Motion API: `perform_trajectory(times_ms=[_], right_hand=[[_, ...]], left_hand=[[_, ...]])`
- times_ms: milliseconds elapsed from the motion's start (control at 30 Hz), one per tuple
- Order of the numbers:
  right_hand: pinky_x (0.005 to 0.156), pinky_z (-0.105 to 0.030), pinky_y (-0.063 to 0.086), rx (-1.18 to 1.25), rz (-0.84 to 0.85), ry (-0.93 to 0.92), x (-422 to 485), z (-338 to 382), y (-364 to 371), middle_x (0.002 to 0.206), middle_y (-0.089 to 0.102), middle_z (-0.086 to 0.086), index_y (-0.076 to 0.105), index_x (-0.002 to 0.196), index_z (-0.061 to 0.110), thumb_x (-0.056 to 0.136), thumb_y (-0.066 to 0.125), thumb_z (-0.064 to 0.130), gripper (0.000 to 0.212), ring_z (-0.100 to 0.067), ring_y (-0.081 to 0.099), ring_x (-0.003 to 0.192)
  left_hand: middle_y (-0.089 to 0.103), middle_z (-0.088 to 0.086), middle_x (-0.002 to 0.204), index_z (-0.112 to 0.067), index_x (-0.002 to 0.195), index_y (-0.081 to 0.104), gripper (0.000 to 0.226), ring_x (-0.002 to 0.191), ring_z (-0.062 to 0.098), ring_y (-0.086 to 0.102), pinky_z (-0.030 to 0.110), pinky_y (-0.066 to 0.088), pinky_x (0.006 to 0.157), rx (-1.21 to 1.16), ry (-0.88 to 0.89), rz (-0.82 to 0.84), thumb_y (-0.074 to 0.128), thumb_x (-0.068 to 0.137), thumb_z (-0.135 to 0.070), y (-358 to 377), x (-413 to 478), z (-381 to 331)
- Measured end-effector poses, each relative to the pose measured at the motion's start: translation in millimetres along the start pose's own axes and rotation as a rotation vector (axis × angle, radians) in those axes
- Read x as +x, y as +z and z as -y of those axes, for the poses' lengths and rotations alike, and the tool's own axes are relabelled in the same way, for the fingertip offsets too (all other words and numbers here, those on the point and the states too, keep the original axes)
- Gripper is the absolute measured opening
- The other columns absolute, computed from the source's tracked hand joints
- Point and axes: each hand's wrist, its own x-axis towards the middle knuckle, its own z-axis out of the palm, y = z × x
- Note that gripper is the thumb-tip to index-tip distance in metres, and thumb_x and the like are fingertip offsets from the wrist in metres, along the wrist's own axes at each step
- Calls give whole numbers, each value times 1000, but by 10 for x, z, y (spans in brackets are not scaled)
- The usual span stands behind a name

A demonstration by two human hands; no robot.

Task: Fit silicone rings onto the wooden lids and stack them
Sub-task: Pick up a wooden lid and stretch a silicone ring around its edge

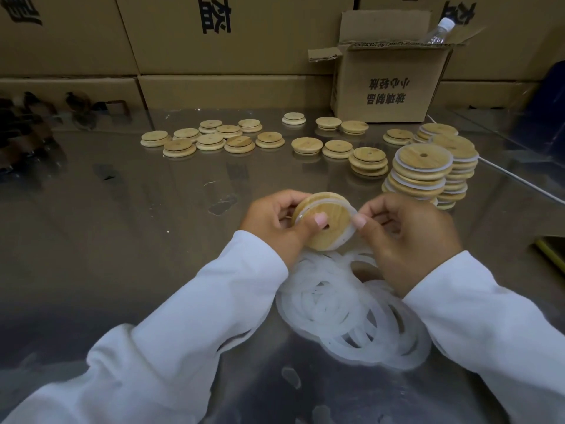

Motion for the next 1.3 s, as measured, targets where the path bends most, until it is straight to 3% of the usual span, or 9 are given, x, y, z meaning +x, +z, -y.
perform_trajectory(times_ms=[200,333,567,767,867,1133,1300], right_hand=[[68,-27,50,72,89,32,35,5,-30,71,64,5,56,68,27,85,60,17,20,-14,61,71],[74,-37,53,130,125,56,32,11,-11,72,65,-2,57,69,22,85,59,14,18,-22,63,73],[72,-35,54,264,104,24,33,-5,-25,68,65,0,60,69,23,83,62,10,19,-22,63,70],[61,-15,52,544,112,114,29,22,-15,62,66,4,64,74,19,78,66,7,13,-7,63,58],[62,-14,52,703,181,218,37,27,-32,63,68,3,65,77,17,75,66,0,17,-5,63,60],[61,-14,54,672,211,268,31,37,-58,62,68,3,64,76,17,76,66,-1,17,-6,64,60],[65,-23,53,601,200,315,40,38,-55,66,66,-2,60,74,16,75,68,2,16,-12,62,61]], left_hand=[[67,5,83,-12,88,65,13,79,19,62,31,52,80,-80,-23,35,62,82,-2,-43,41,-14],[66,2,80,-14,89,64,13,72,10,63,20,53,67,-74,-34,53,60,84,-3,-63,66,-18],[67,6,81,-15,88,64,13,79,21,64,37,54,75,-115,-38,58,60,83,-4,-76,51,-15],[67,11,80,-13,84,64,9,80,31,63,52,53,81,-158,-58,-6,62,82,-5,-52,18,-4],[67,13,83,-14,85,64,9,82,34,63,54,53,81,-179,-61,-25,62,83,-6,-40,9,-9],[66,13,82,-13,83,63,9,83,33,63,50,53,80,-186,-81,-20,61,82,-4,-41,13,-11],[66,13,83,-12,84,63,11,87,37,62,54,52,83,-200,-88,-11,60,83,-2,-41,12,-18]])
